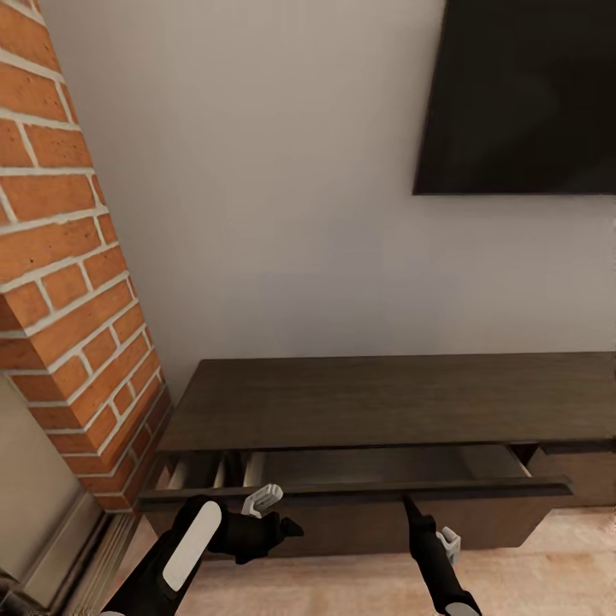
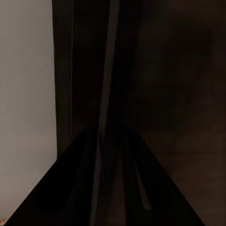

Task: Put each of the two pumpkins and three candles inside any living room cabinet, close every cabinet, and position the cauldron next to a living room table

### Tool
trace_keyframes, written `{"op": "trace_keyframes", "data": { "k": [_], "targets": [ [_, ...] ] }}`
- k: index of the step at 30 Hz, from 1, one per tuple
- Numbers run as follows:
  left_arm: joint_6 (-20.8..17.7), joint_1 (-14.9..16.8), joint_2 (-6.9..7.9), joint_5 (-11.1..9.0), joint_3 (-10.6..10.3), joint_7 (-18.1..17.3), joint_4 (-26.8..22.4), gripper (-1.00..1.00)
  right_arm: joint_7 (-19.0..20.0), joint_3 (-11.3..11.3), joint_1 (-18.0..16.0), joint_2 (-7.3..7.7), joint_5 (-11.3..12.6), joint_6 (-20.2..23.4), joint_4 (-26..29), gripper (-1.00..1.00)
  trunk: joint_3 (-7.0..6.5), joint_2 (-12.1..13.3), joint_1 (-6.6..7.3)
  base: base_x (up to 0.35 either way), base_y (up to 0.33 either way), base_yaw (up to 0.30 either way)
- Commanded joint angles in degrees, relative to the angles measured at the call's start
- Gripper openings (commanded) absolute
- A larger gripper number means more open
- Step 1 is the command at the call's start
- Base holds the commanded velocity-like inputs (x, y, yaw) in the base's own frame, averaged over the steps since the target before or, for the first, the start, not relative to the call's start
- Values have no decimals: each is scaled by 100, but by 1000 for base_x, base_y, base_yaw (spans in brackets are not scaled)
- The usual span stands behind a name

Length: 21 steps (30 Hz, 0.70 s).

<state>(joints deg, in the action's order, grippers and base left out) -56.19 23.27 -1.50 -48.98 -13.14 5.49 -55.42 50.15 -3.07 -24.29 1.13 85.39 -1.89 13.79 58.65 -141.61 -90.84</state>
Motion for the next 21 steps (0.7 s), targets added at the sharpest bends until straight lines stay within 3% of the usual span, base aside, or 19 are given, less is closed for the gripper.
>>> {"op": "trace_keyframes", "data": {
  "k": [1, 21],
  "targets": [
    [-15, 2, 0, -59, -2, 57, -4, 100, 65, -88, -6, 1, 22, -13, 10, -100, 4, -3, 4, -184, 0, 0],
    [-15, 2, 0, -57, 1, 57, -4, 100, 65, -88, -6, 1, 20, -13, 10, -100, 4, -3, 4, -184, 0, 0]
  ]
}}
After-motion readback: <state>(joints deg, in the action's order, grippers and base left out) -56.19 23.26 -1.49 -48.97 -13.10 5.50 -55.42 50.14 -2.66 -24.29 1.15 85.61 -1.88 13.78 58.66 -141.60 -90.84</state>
